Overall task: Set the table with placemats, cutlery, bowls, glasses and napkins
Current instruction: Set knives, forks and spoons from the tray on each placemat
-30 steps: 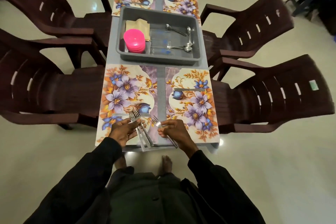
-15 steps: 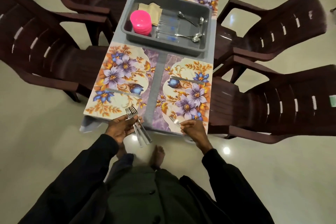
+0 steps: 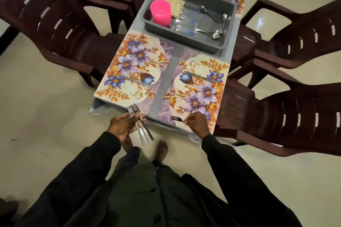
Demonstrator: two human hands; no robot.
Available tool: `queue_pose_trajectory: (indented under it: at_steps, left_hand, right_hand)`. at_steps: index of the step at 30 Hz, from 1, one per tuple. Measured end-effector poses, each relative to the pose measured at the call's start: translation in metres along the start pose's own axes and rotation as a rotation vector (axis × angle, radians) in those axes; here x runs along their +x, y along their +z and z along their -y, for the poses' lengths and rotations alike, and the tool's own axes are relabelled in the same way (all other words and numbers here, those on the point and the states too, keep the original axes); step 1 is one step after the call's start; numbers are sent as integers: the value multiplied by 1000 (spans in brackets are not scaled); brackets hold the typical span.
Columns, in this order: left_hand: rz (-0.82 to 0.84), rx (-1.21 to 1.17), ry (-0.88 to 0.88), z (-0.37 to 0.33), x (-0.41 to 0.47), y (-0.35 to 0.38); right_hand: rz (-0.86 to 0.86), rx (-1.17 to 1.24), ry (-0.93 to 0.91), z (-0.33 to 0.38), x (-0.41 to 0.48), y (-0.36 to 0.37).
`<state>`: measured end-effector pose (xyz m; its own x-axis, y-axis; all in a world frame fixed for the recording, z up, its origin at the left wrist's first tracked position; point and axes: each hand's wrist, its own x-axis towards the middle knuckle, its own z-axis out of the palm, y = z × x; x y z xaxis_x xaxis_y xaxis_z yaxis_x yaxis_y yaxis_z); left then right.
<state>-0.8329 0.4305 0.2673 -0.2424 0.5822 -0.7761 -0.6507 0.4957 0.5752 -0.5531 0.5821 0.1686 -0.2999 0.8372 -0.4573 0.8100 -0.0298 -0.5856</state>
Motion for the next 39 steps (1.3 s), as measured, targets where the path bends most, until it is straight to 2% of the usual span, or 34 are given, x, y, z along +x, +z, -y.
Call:
queue_pose_trajectory:
  at_steps: [11,28,32,35,39]
  left_hand:
    - [-78,-60,52,-2,-16,-28]
    - [-12,8,22,-11,-10,-44]
    - [2,-19,12,-17,-6,-55]
    - [17,-33,12,-25,-5,-63]
    - [78,-37,-2,-43,-1,-75]
  right_hand:
    - [-42,-97,-98,-14,-1,9]
    - [-55,-127,-182,-21,1,15]
    - [-115,-47,-151,-7,-10,9]
    - [-202,117,-125,12,-23,6]
    - [-284,240,-125,63,-44,20]
